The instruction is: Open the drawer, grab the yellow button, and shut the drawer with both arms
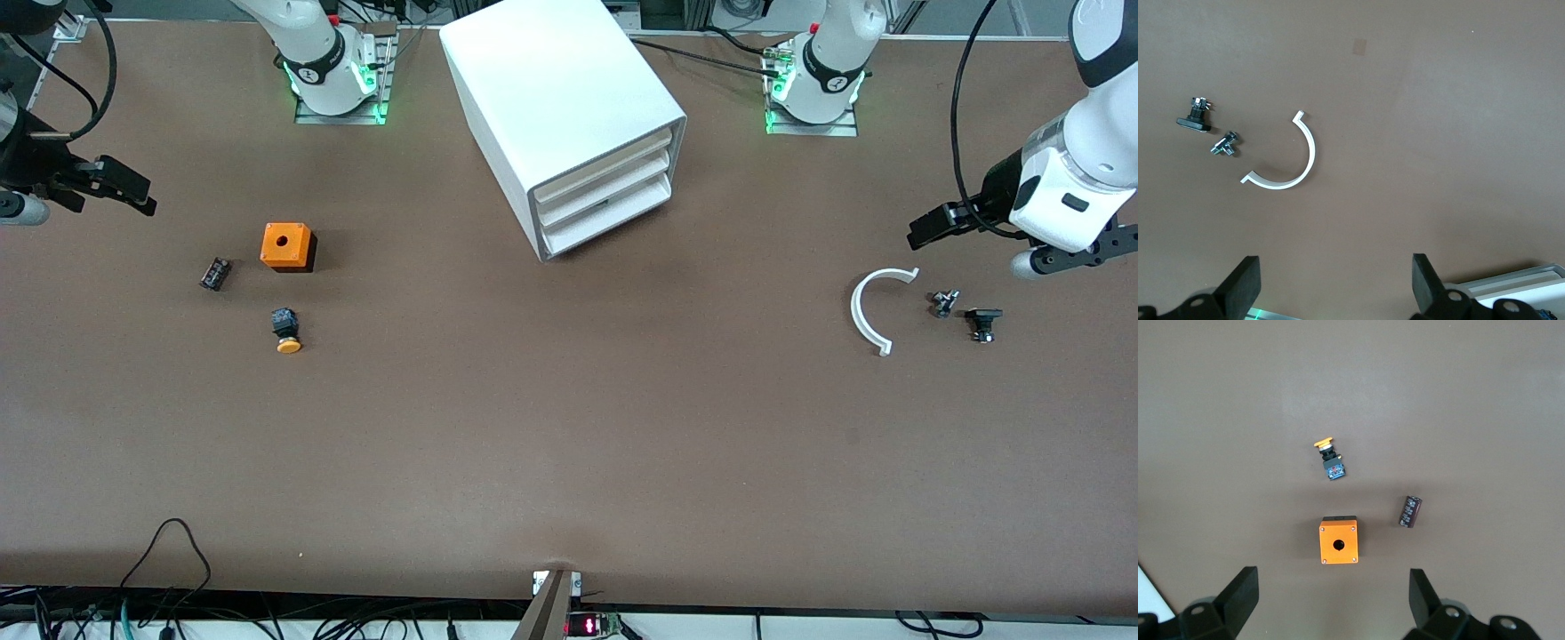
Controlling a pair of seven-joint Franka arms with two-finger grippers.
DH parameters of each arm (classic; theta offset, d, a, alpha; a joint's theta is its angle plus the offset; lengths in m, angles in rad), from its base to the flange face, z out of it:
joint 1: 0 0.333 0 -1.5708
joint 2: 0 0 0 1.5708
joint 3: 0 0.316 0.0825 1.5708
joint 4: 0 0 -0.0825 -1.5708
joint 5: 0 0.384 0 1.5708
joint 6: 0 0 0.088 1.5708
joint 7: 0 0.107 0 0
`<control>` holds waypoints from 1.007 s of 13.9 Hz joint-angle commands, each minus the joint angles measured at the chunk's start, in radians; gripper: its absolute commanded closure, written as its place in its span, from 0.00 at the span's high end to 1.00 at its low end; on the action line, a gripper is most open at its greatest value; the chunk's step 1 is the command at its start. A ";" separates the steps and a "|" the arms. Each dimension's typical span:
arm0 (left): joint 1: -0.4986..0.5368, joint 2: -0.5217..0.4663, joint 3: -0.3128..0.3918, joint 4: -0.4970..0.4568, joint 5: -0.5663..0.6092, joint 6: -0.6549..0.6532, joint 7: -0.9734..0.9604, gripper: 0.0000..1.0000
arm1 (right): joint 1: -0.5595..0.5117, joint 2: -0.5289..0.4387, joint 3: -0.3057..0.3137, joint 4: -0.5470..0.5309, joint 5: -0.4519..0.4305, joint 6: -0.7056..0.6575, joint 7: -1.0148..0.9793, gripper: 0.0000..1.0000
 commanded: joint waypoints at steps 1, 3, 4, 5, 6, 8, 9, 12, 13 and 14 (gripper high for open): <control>0.000 0.004 0.003 0.015 0.018 -0.014 0.015 1.00 | 0.005 -0.011 0.000 -0.012 0.010 0.014 -0.007 1.00; -0.002 0.004 0.003 0.015 0.018 -0.014 0.015 1.00 | 0.005 -0.011 0.003 -0.004 0.006 0.016 -0.008 1.00; 0.000 0.004 0.003 0.015 0.018 -0.014 0.013 1.00 | 0.005 -0.011 0.003 -0.004 0.006 0.014 -0.008 1.00; -0.002 0.004 0.003 0.015 0.018 -0.014 0.011 1.00 | 0.005 -0.011 0.003 -0.004 0.004 0.013 -0.004 1.00; -0.002 0.004 0.003 0.015 0.018 -0.014 0.011 1.00 | 0.005 -0.011 0.003 -0.003 0.006 0.013 -0.002 1.00; 0.000 0.004 0.003 0.015 0.018 -0.014 0.011 1.00 | 0.005 -0.004 0.003 0.000 0.013 0.014 0.001 1.00; 0.000 0.004 0.003 0.015 0.018 -0.014 0.011 1.00 | 0.005 0.006 0.003 0.014 0.015 0.010 0.001 1.00; 0.000 0.004 0.003 0.015 0.018 -0.014 0.011 1.00 | 0.005 0.013 0.003 0.020 0.015 0.010 0.001 1.00; 0.000 0.004 0.003 0.015 0.018 -0.014 0.011 1.00 | 0.008 0.015 0.003 0.020 0.013 0.007 -0.001 1.00; 0.000 0.004 0.003 0.015 0.018 -0.014 0.011 1.00 | 0.010 0.019 0.003 0.020 0.013 0.007 -0.001 1.00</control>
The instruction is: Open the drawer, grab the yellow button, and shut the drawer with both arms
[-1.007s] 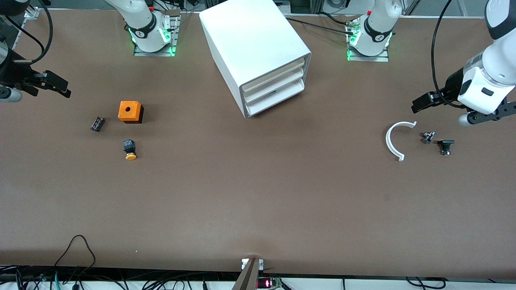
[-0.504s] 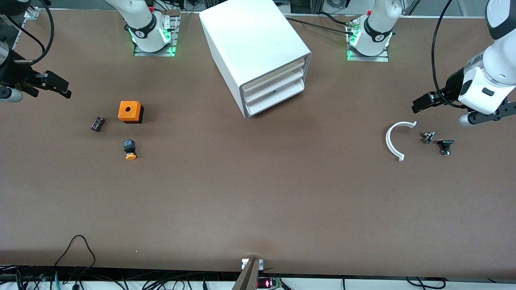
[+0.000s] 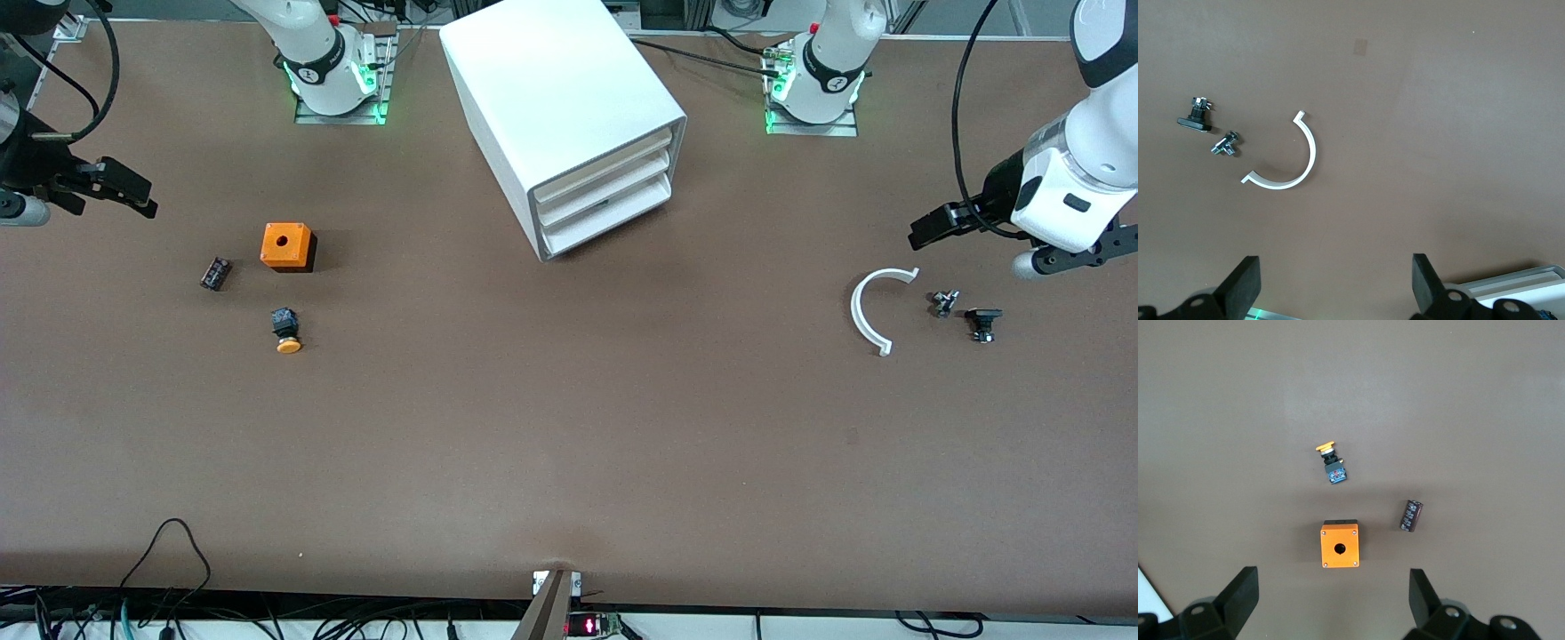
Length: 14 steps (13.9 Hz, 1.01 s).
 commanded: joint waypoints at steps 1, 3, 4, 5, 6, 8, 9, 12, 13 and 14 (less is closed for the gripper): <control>0.000 0.004 0.001 0.015 0.018 -0.014 0.011 1.00 | 0.007 0.016 -0.001 0.018 0.013 -0.002 -0.001 1.00; 0.000 0.004 0.001 0.015 0.018 -0.015 0.010 1.00 | 0.006 0.016 -0.001 0.018 0.013 -0.003 -0.001 1.00; 0.000 0.004 0.003 0.015 0.018 -0.014 0.010 1.00 | 0.006 0.016 -0.001 0.018 0.013 -0.002 -0.004 1.00; 0.000 0.004 0.003 0.015 0.018 -0.014 0.011 1.00 | 0.007 0.016 -0.001 0.018 0.012 -0.002 -0.002 1.00; 0.000 0.004 0.003 0.015 0.018 -0.014 0.010 1.00 | 0.007 0.016 -0.001 0.018 0.012 -0.003 -0.002 1.00; 0.000 0.004 0.003 0.015 0.018 -0.015 0.008 1.00 | 0.006 0.016 -0.001 0.018 0.012 -0.003 -0.004 1.00; 0.001 0.004 0.003 0.015 0.018 -0.015 0.010 1.00 | 0.007 0.016 -0.001 0.018 0.012 -0.005 -0.001 1.00; 0.001 0.004 0.003 0.015 0.018 -0.015 0.013 1.00 | 0.007 0.014 -0.001 0.019 0.012 -0.005 -0.001 1.00; 0.009 0.004 0.003 0.015 0.018 -0.015 0.016 1.00 | 0.006 0.014 -0.001 0.019 0.013 -0.005 -0.001 1.00; 0.011 0.004 0.003 0.015 0.018 -0.015 0.019 1.00 | 0.006 0.014 -0.001 0.019 0.013 -0.005 -0.001 1.00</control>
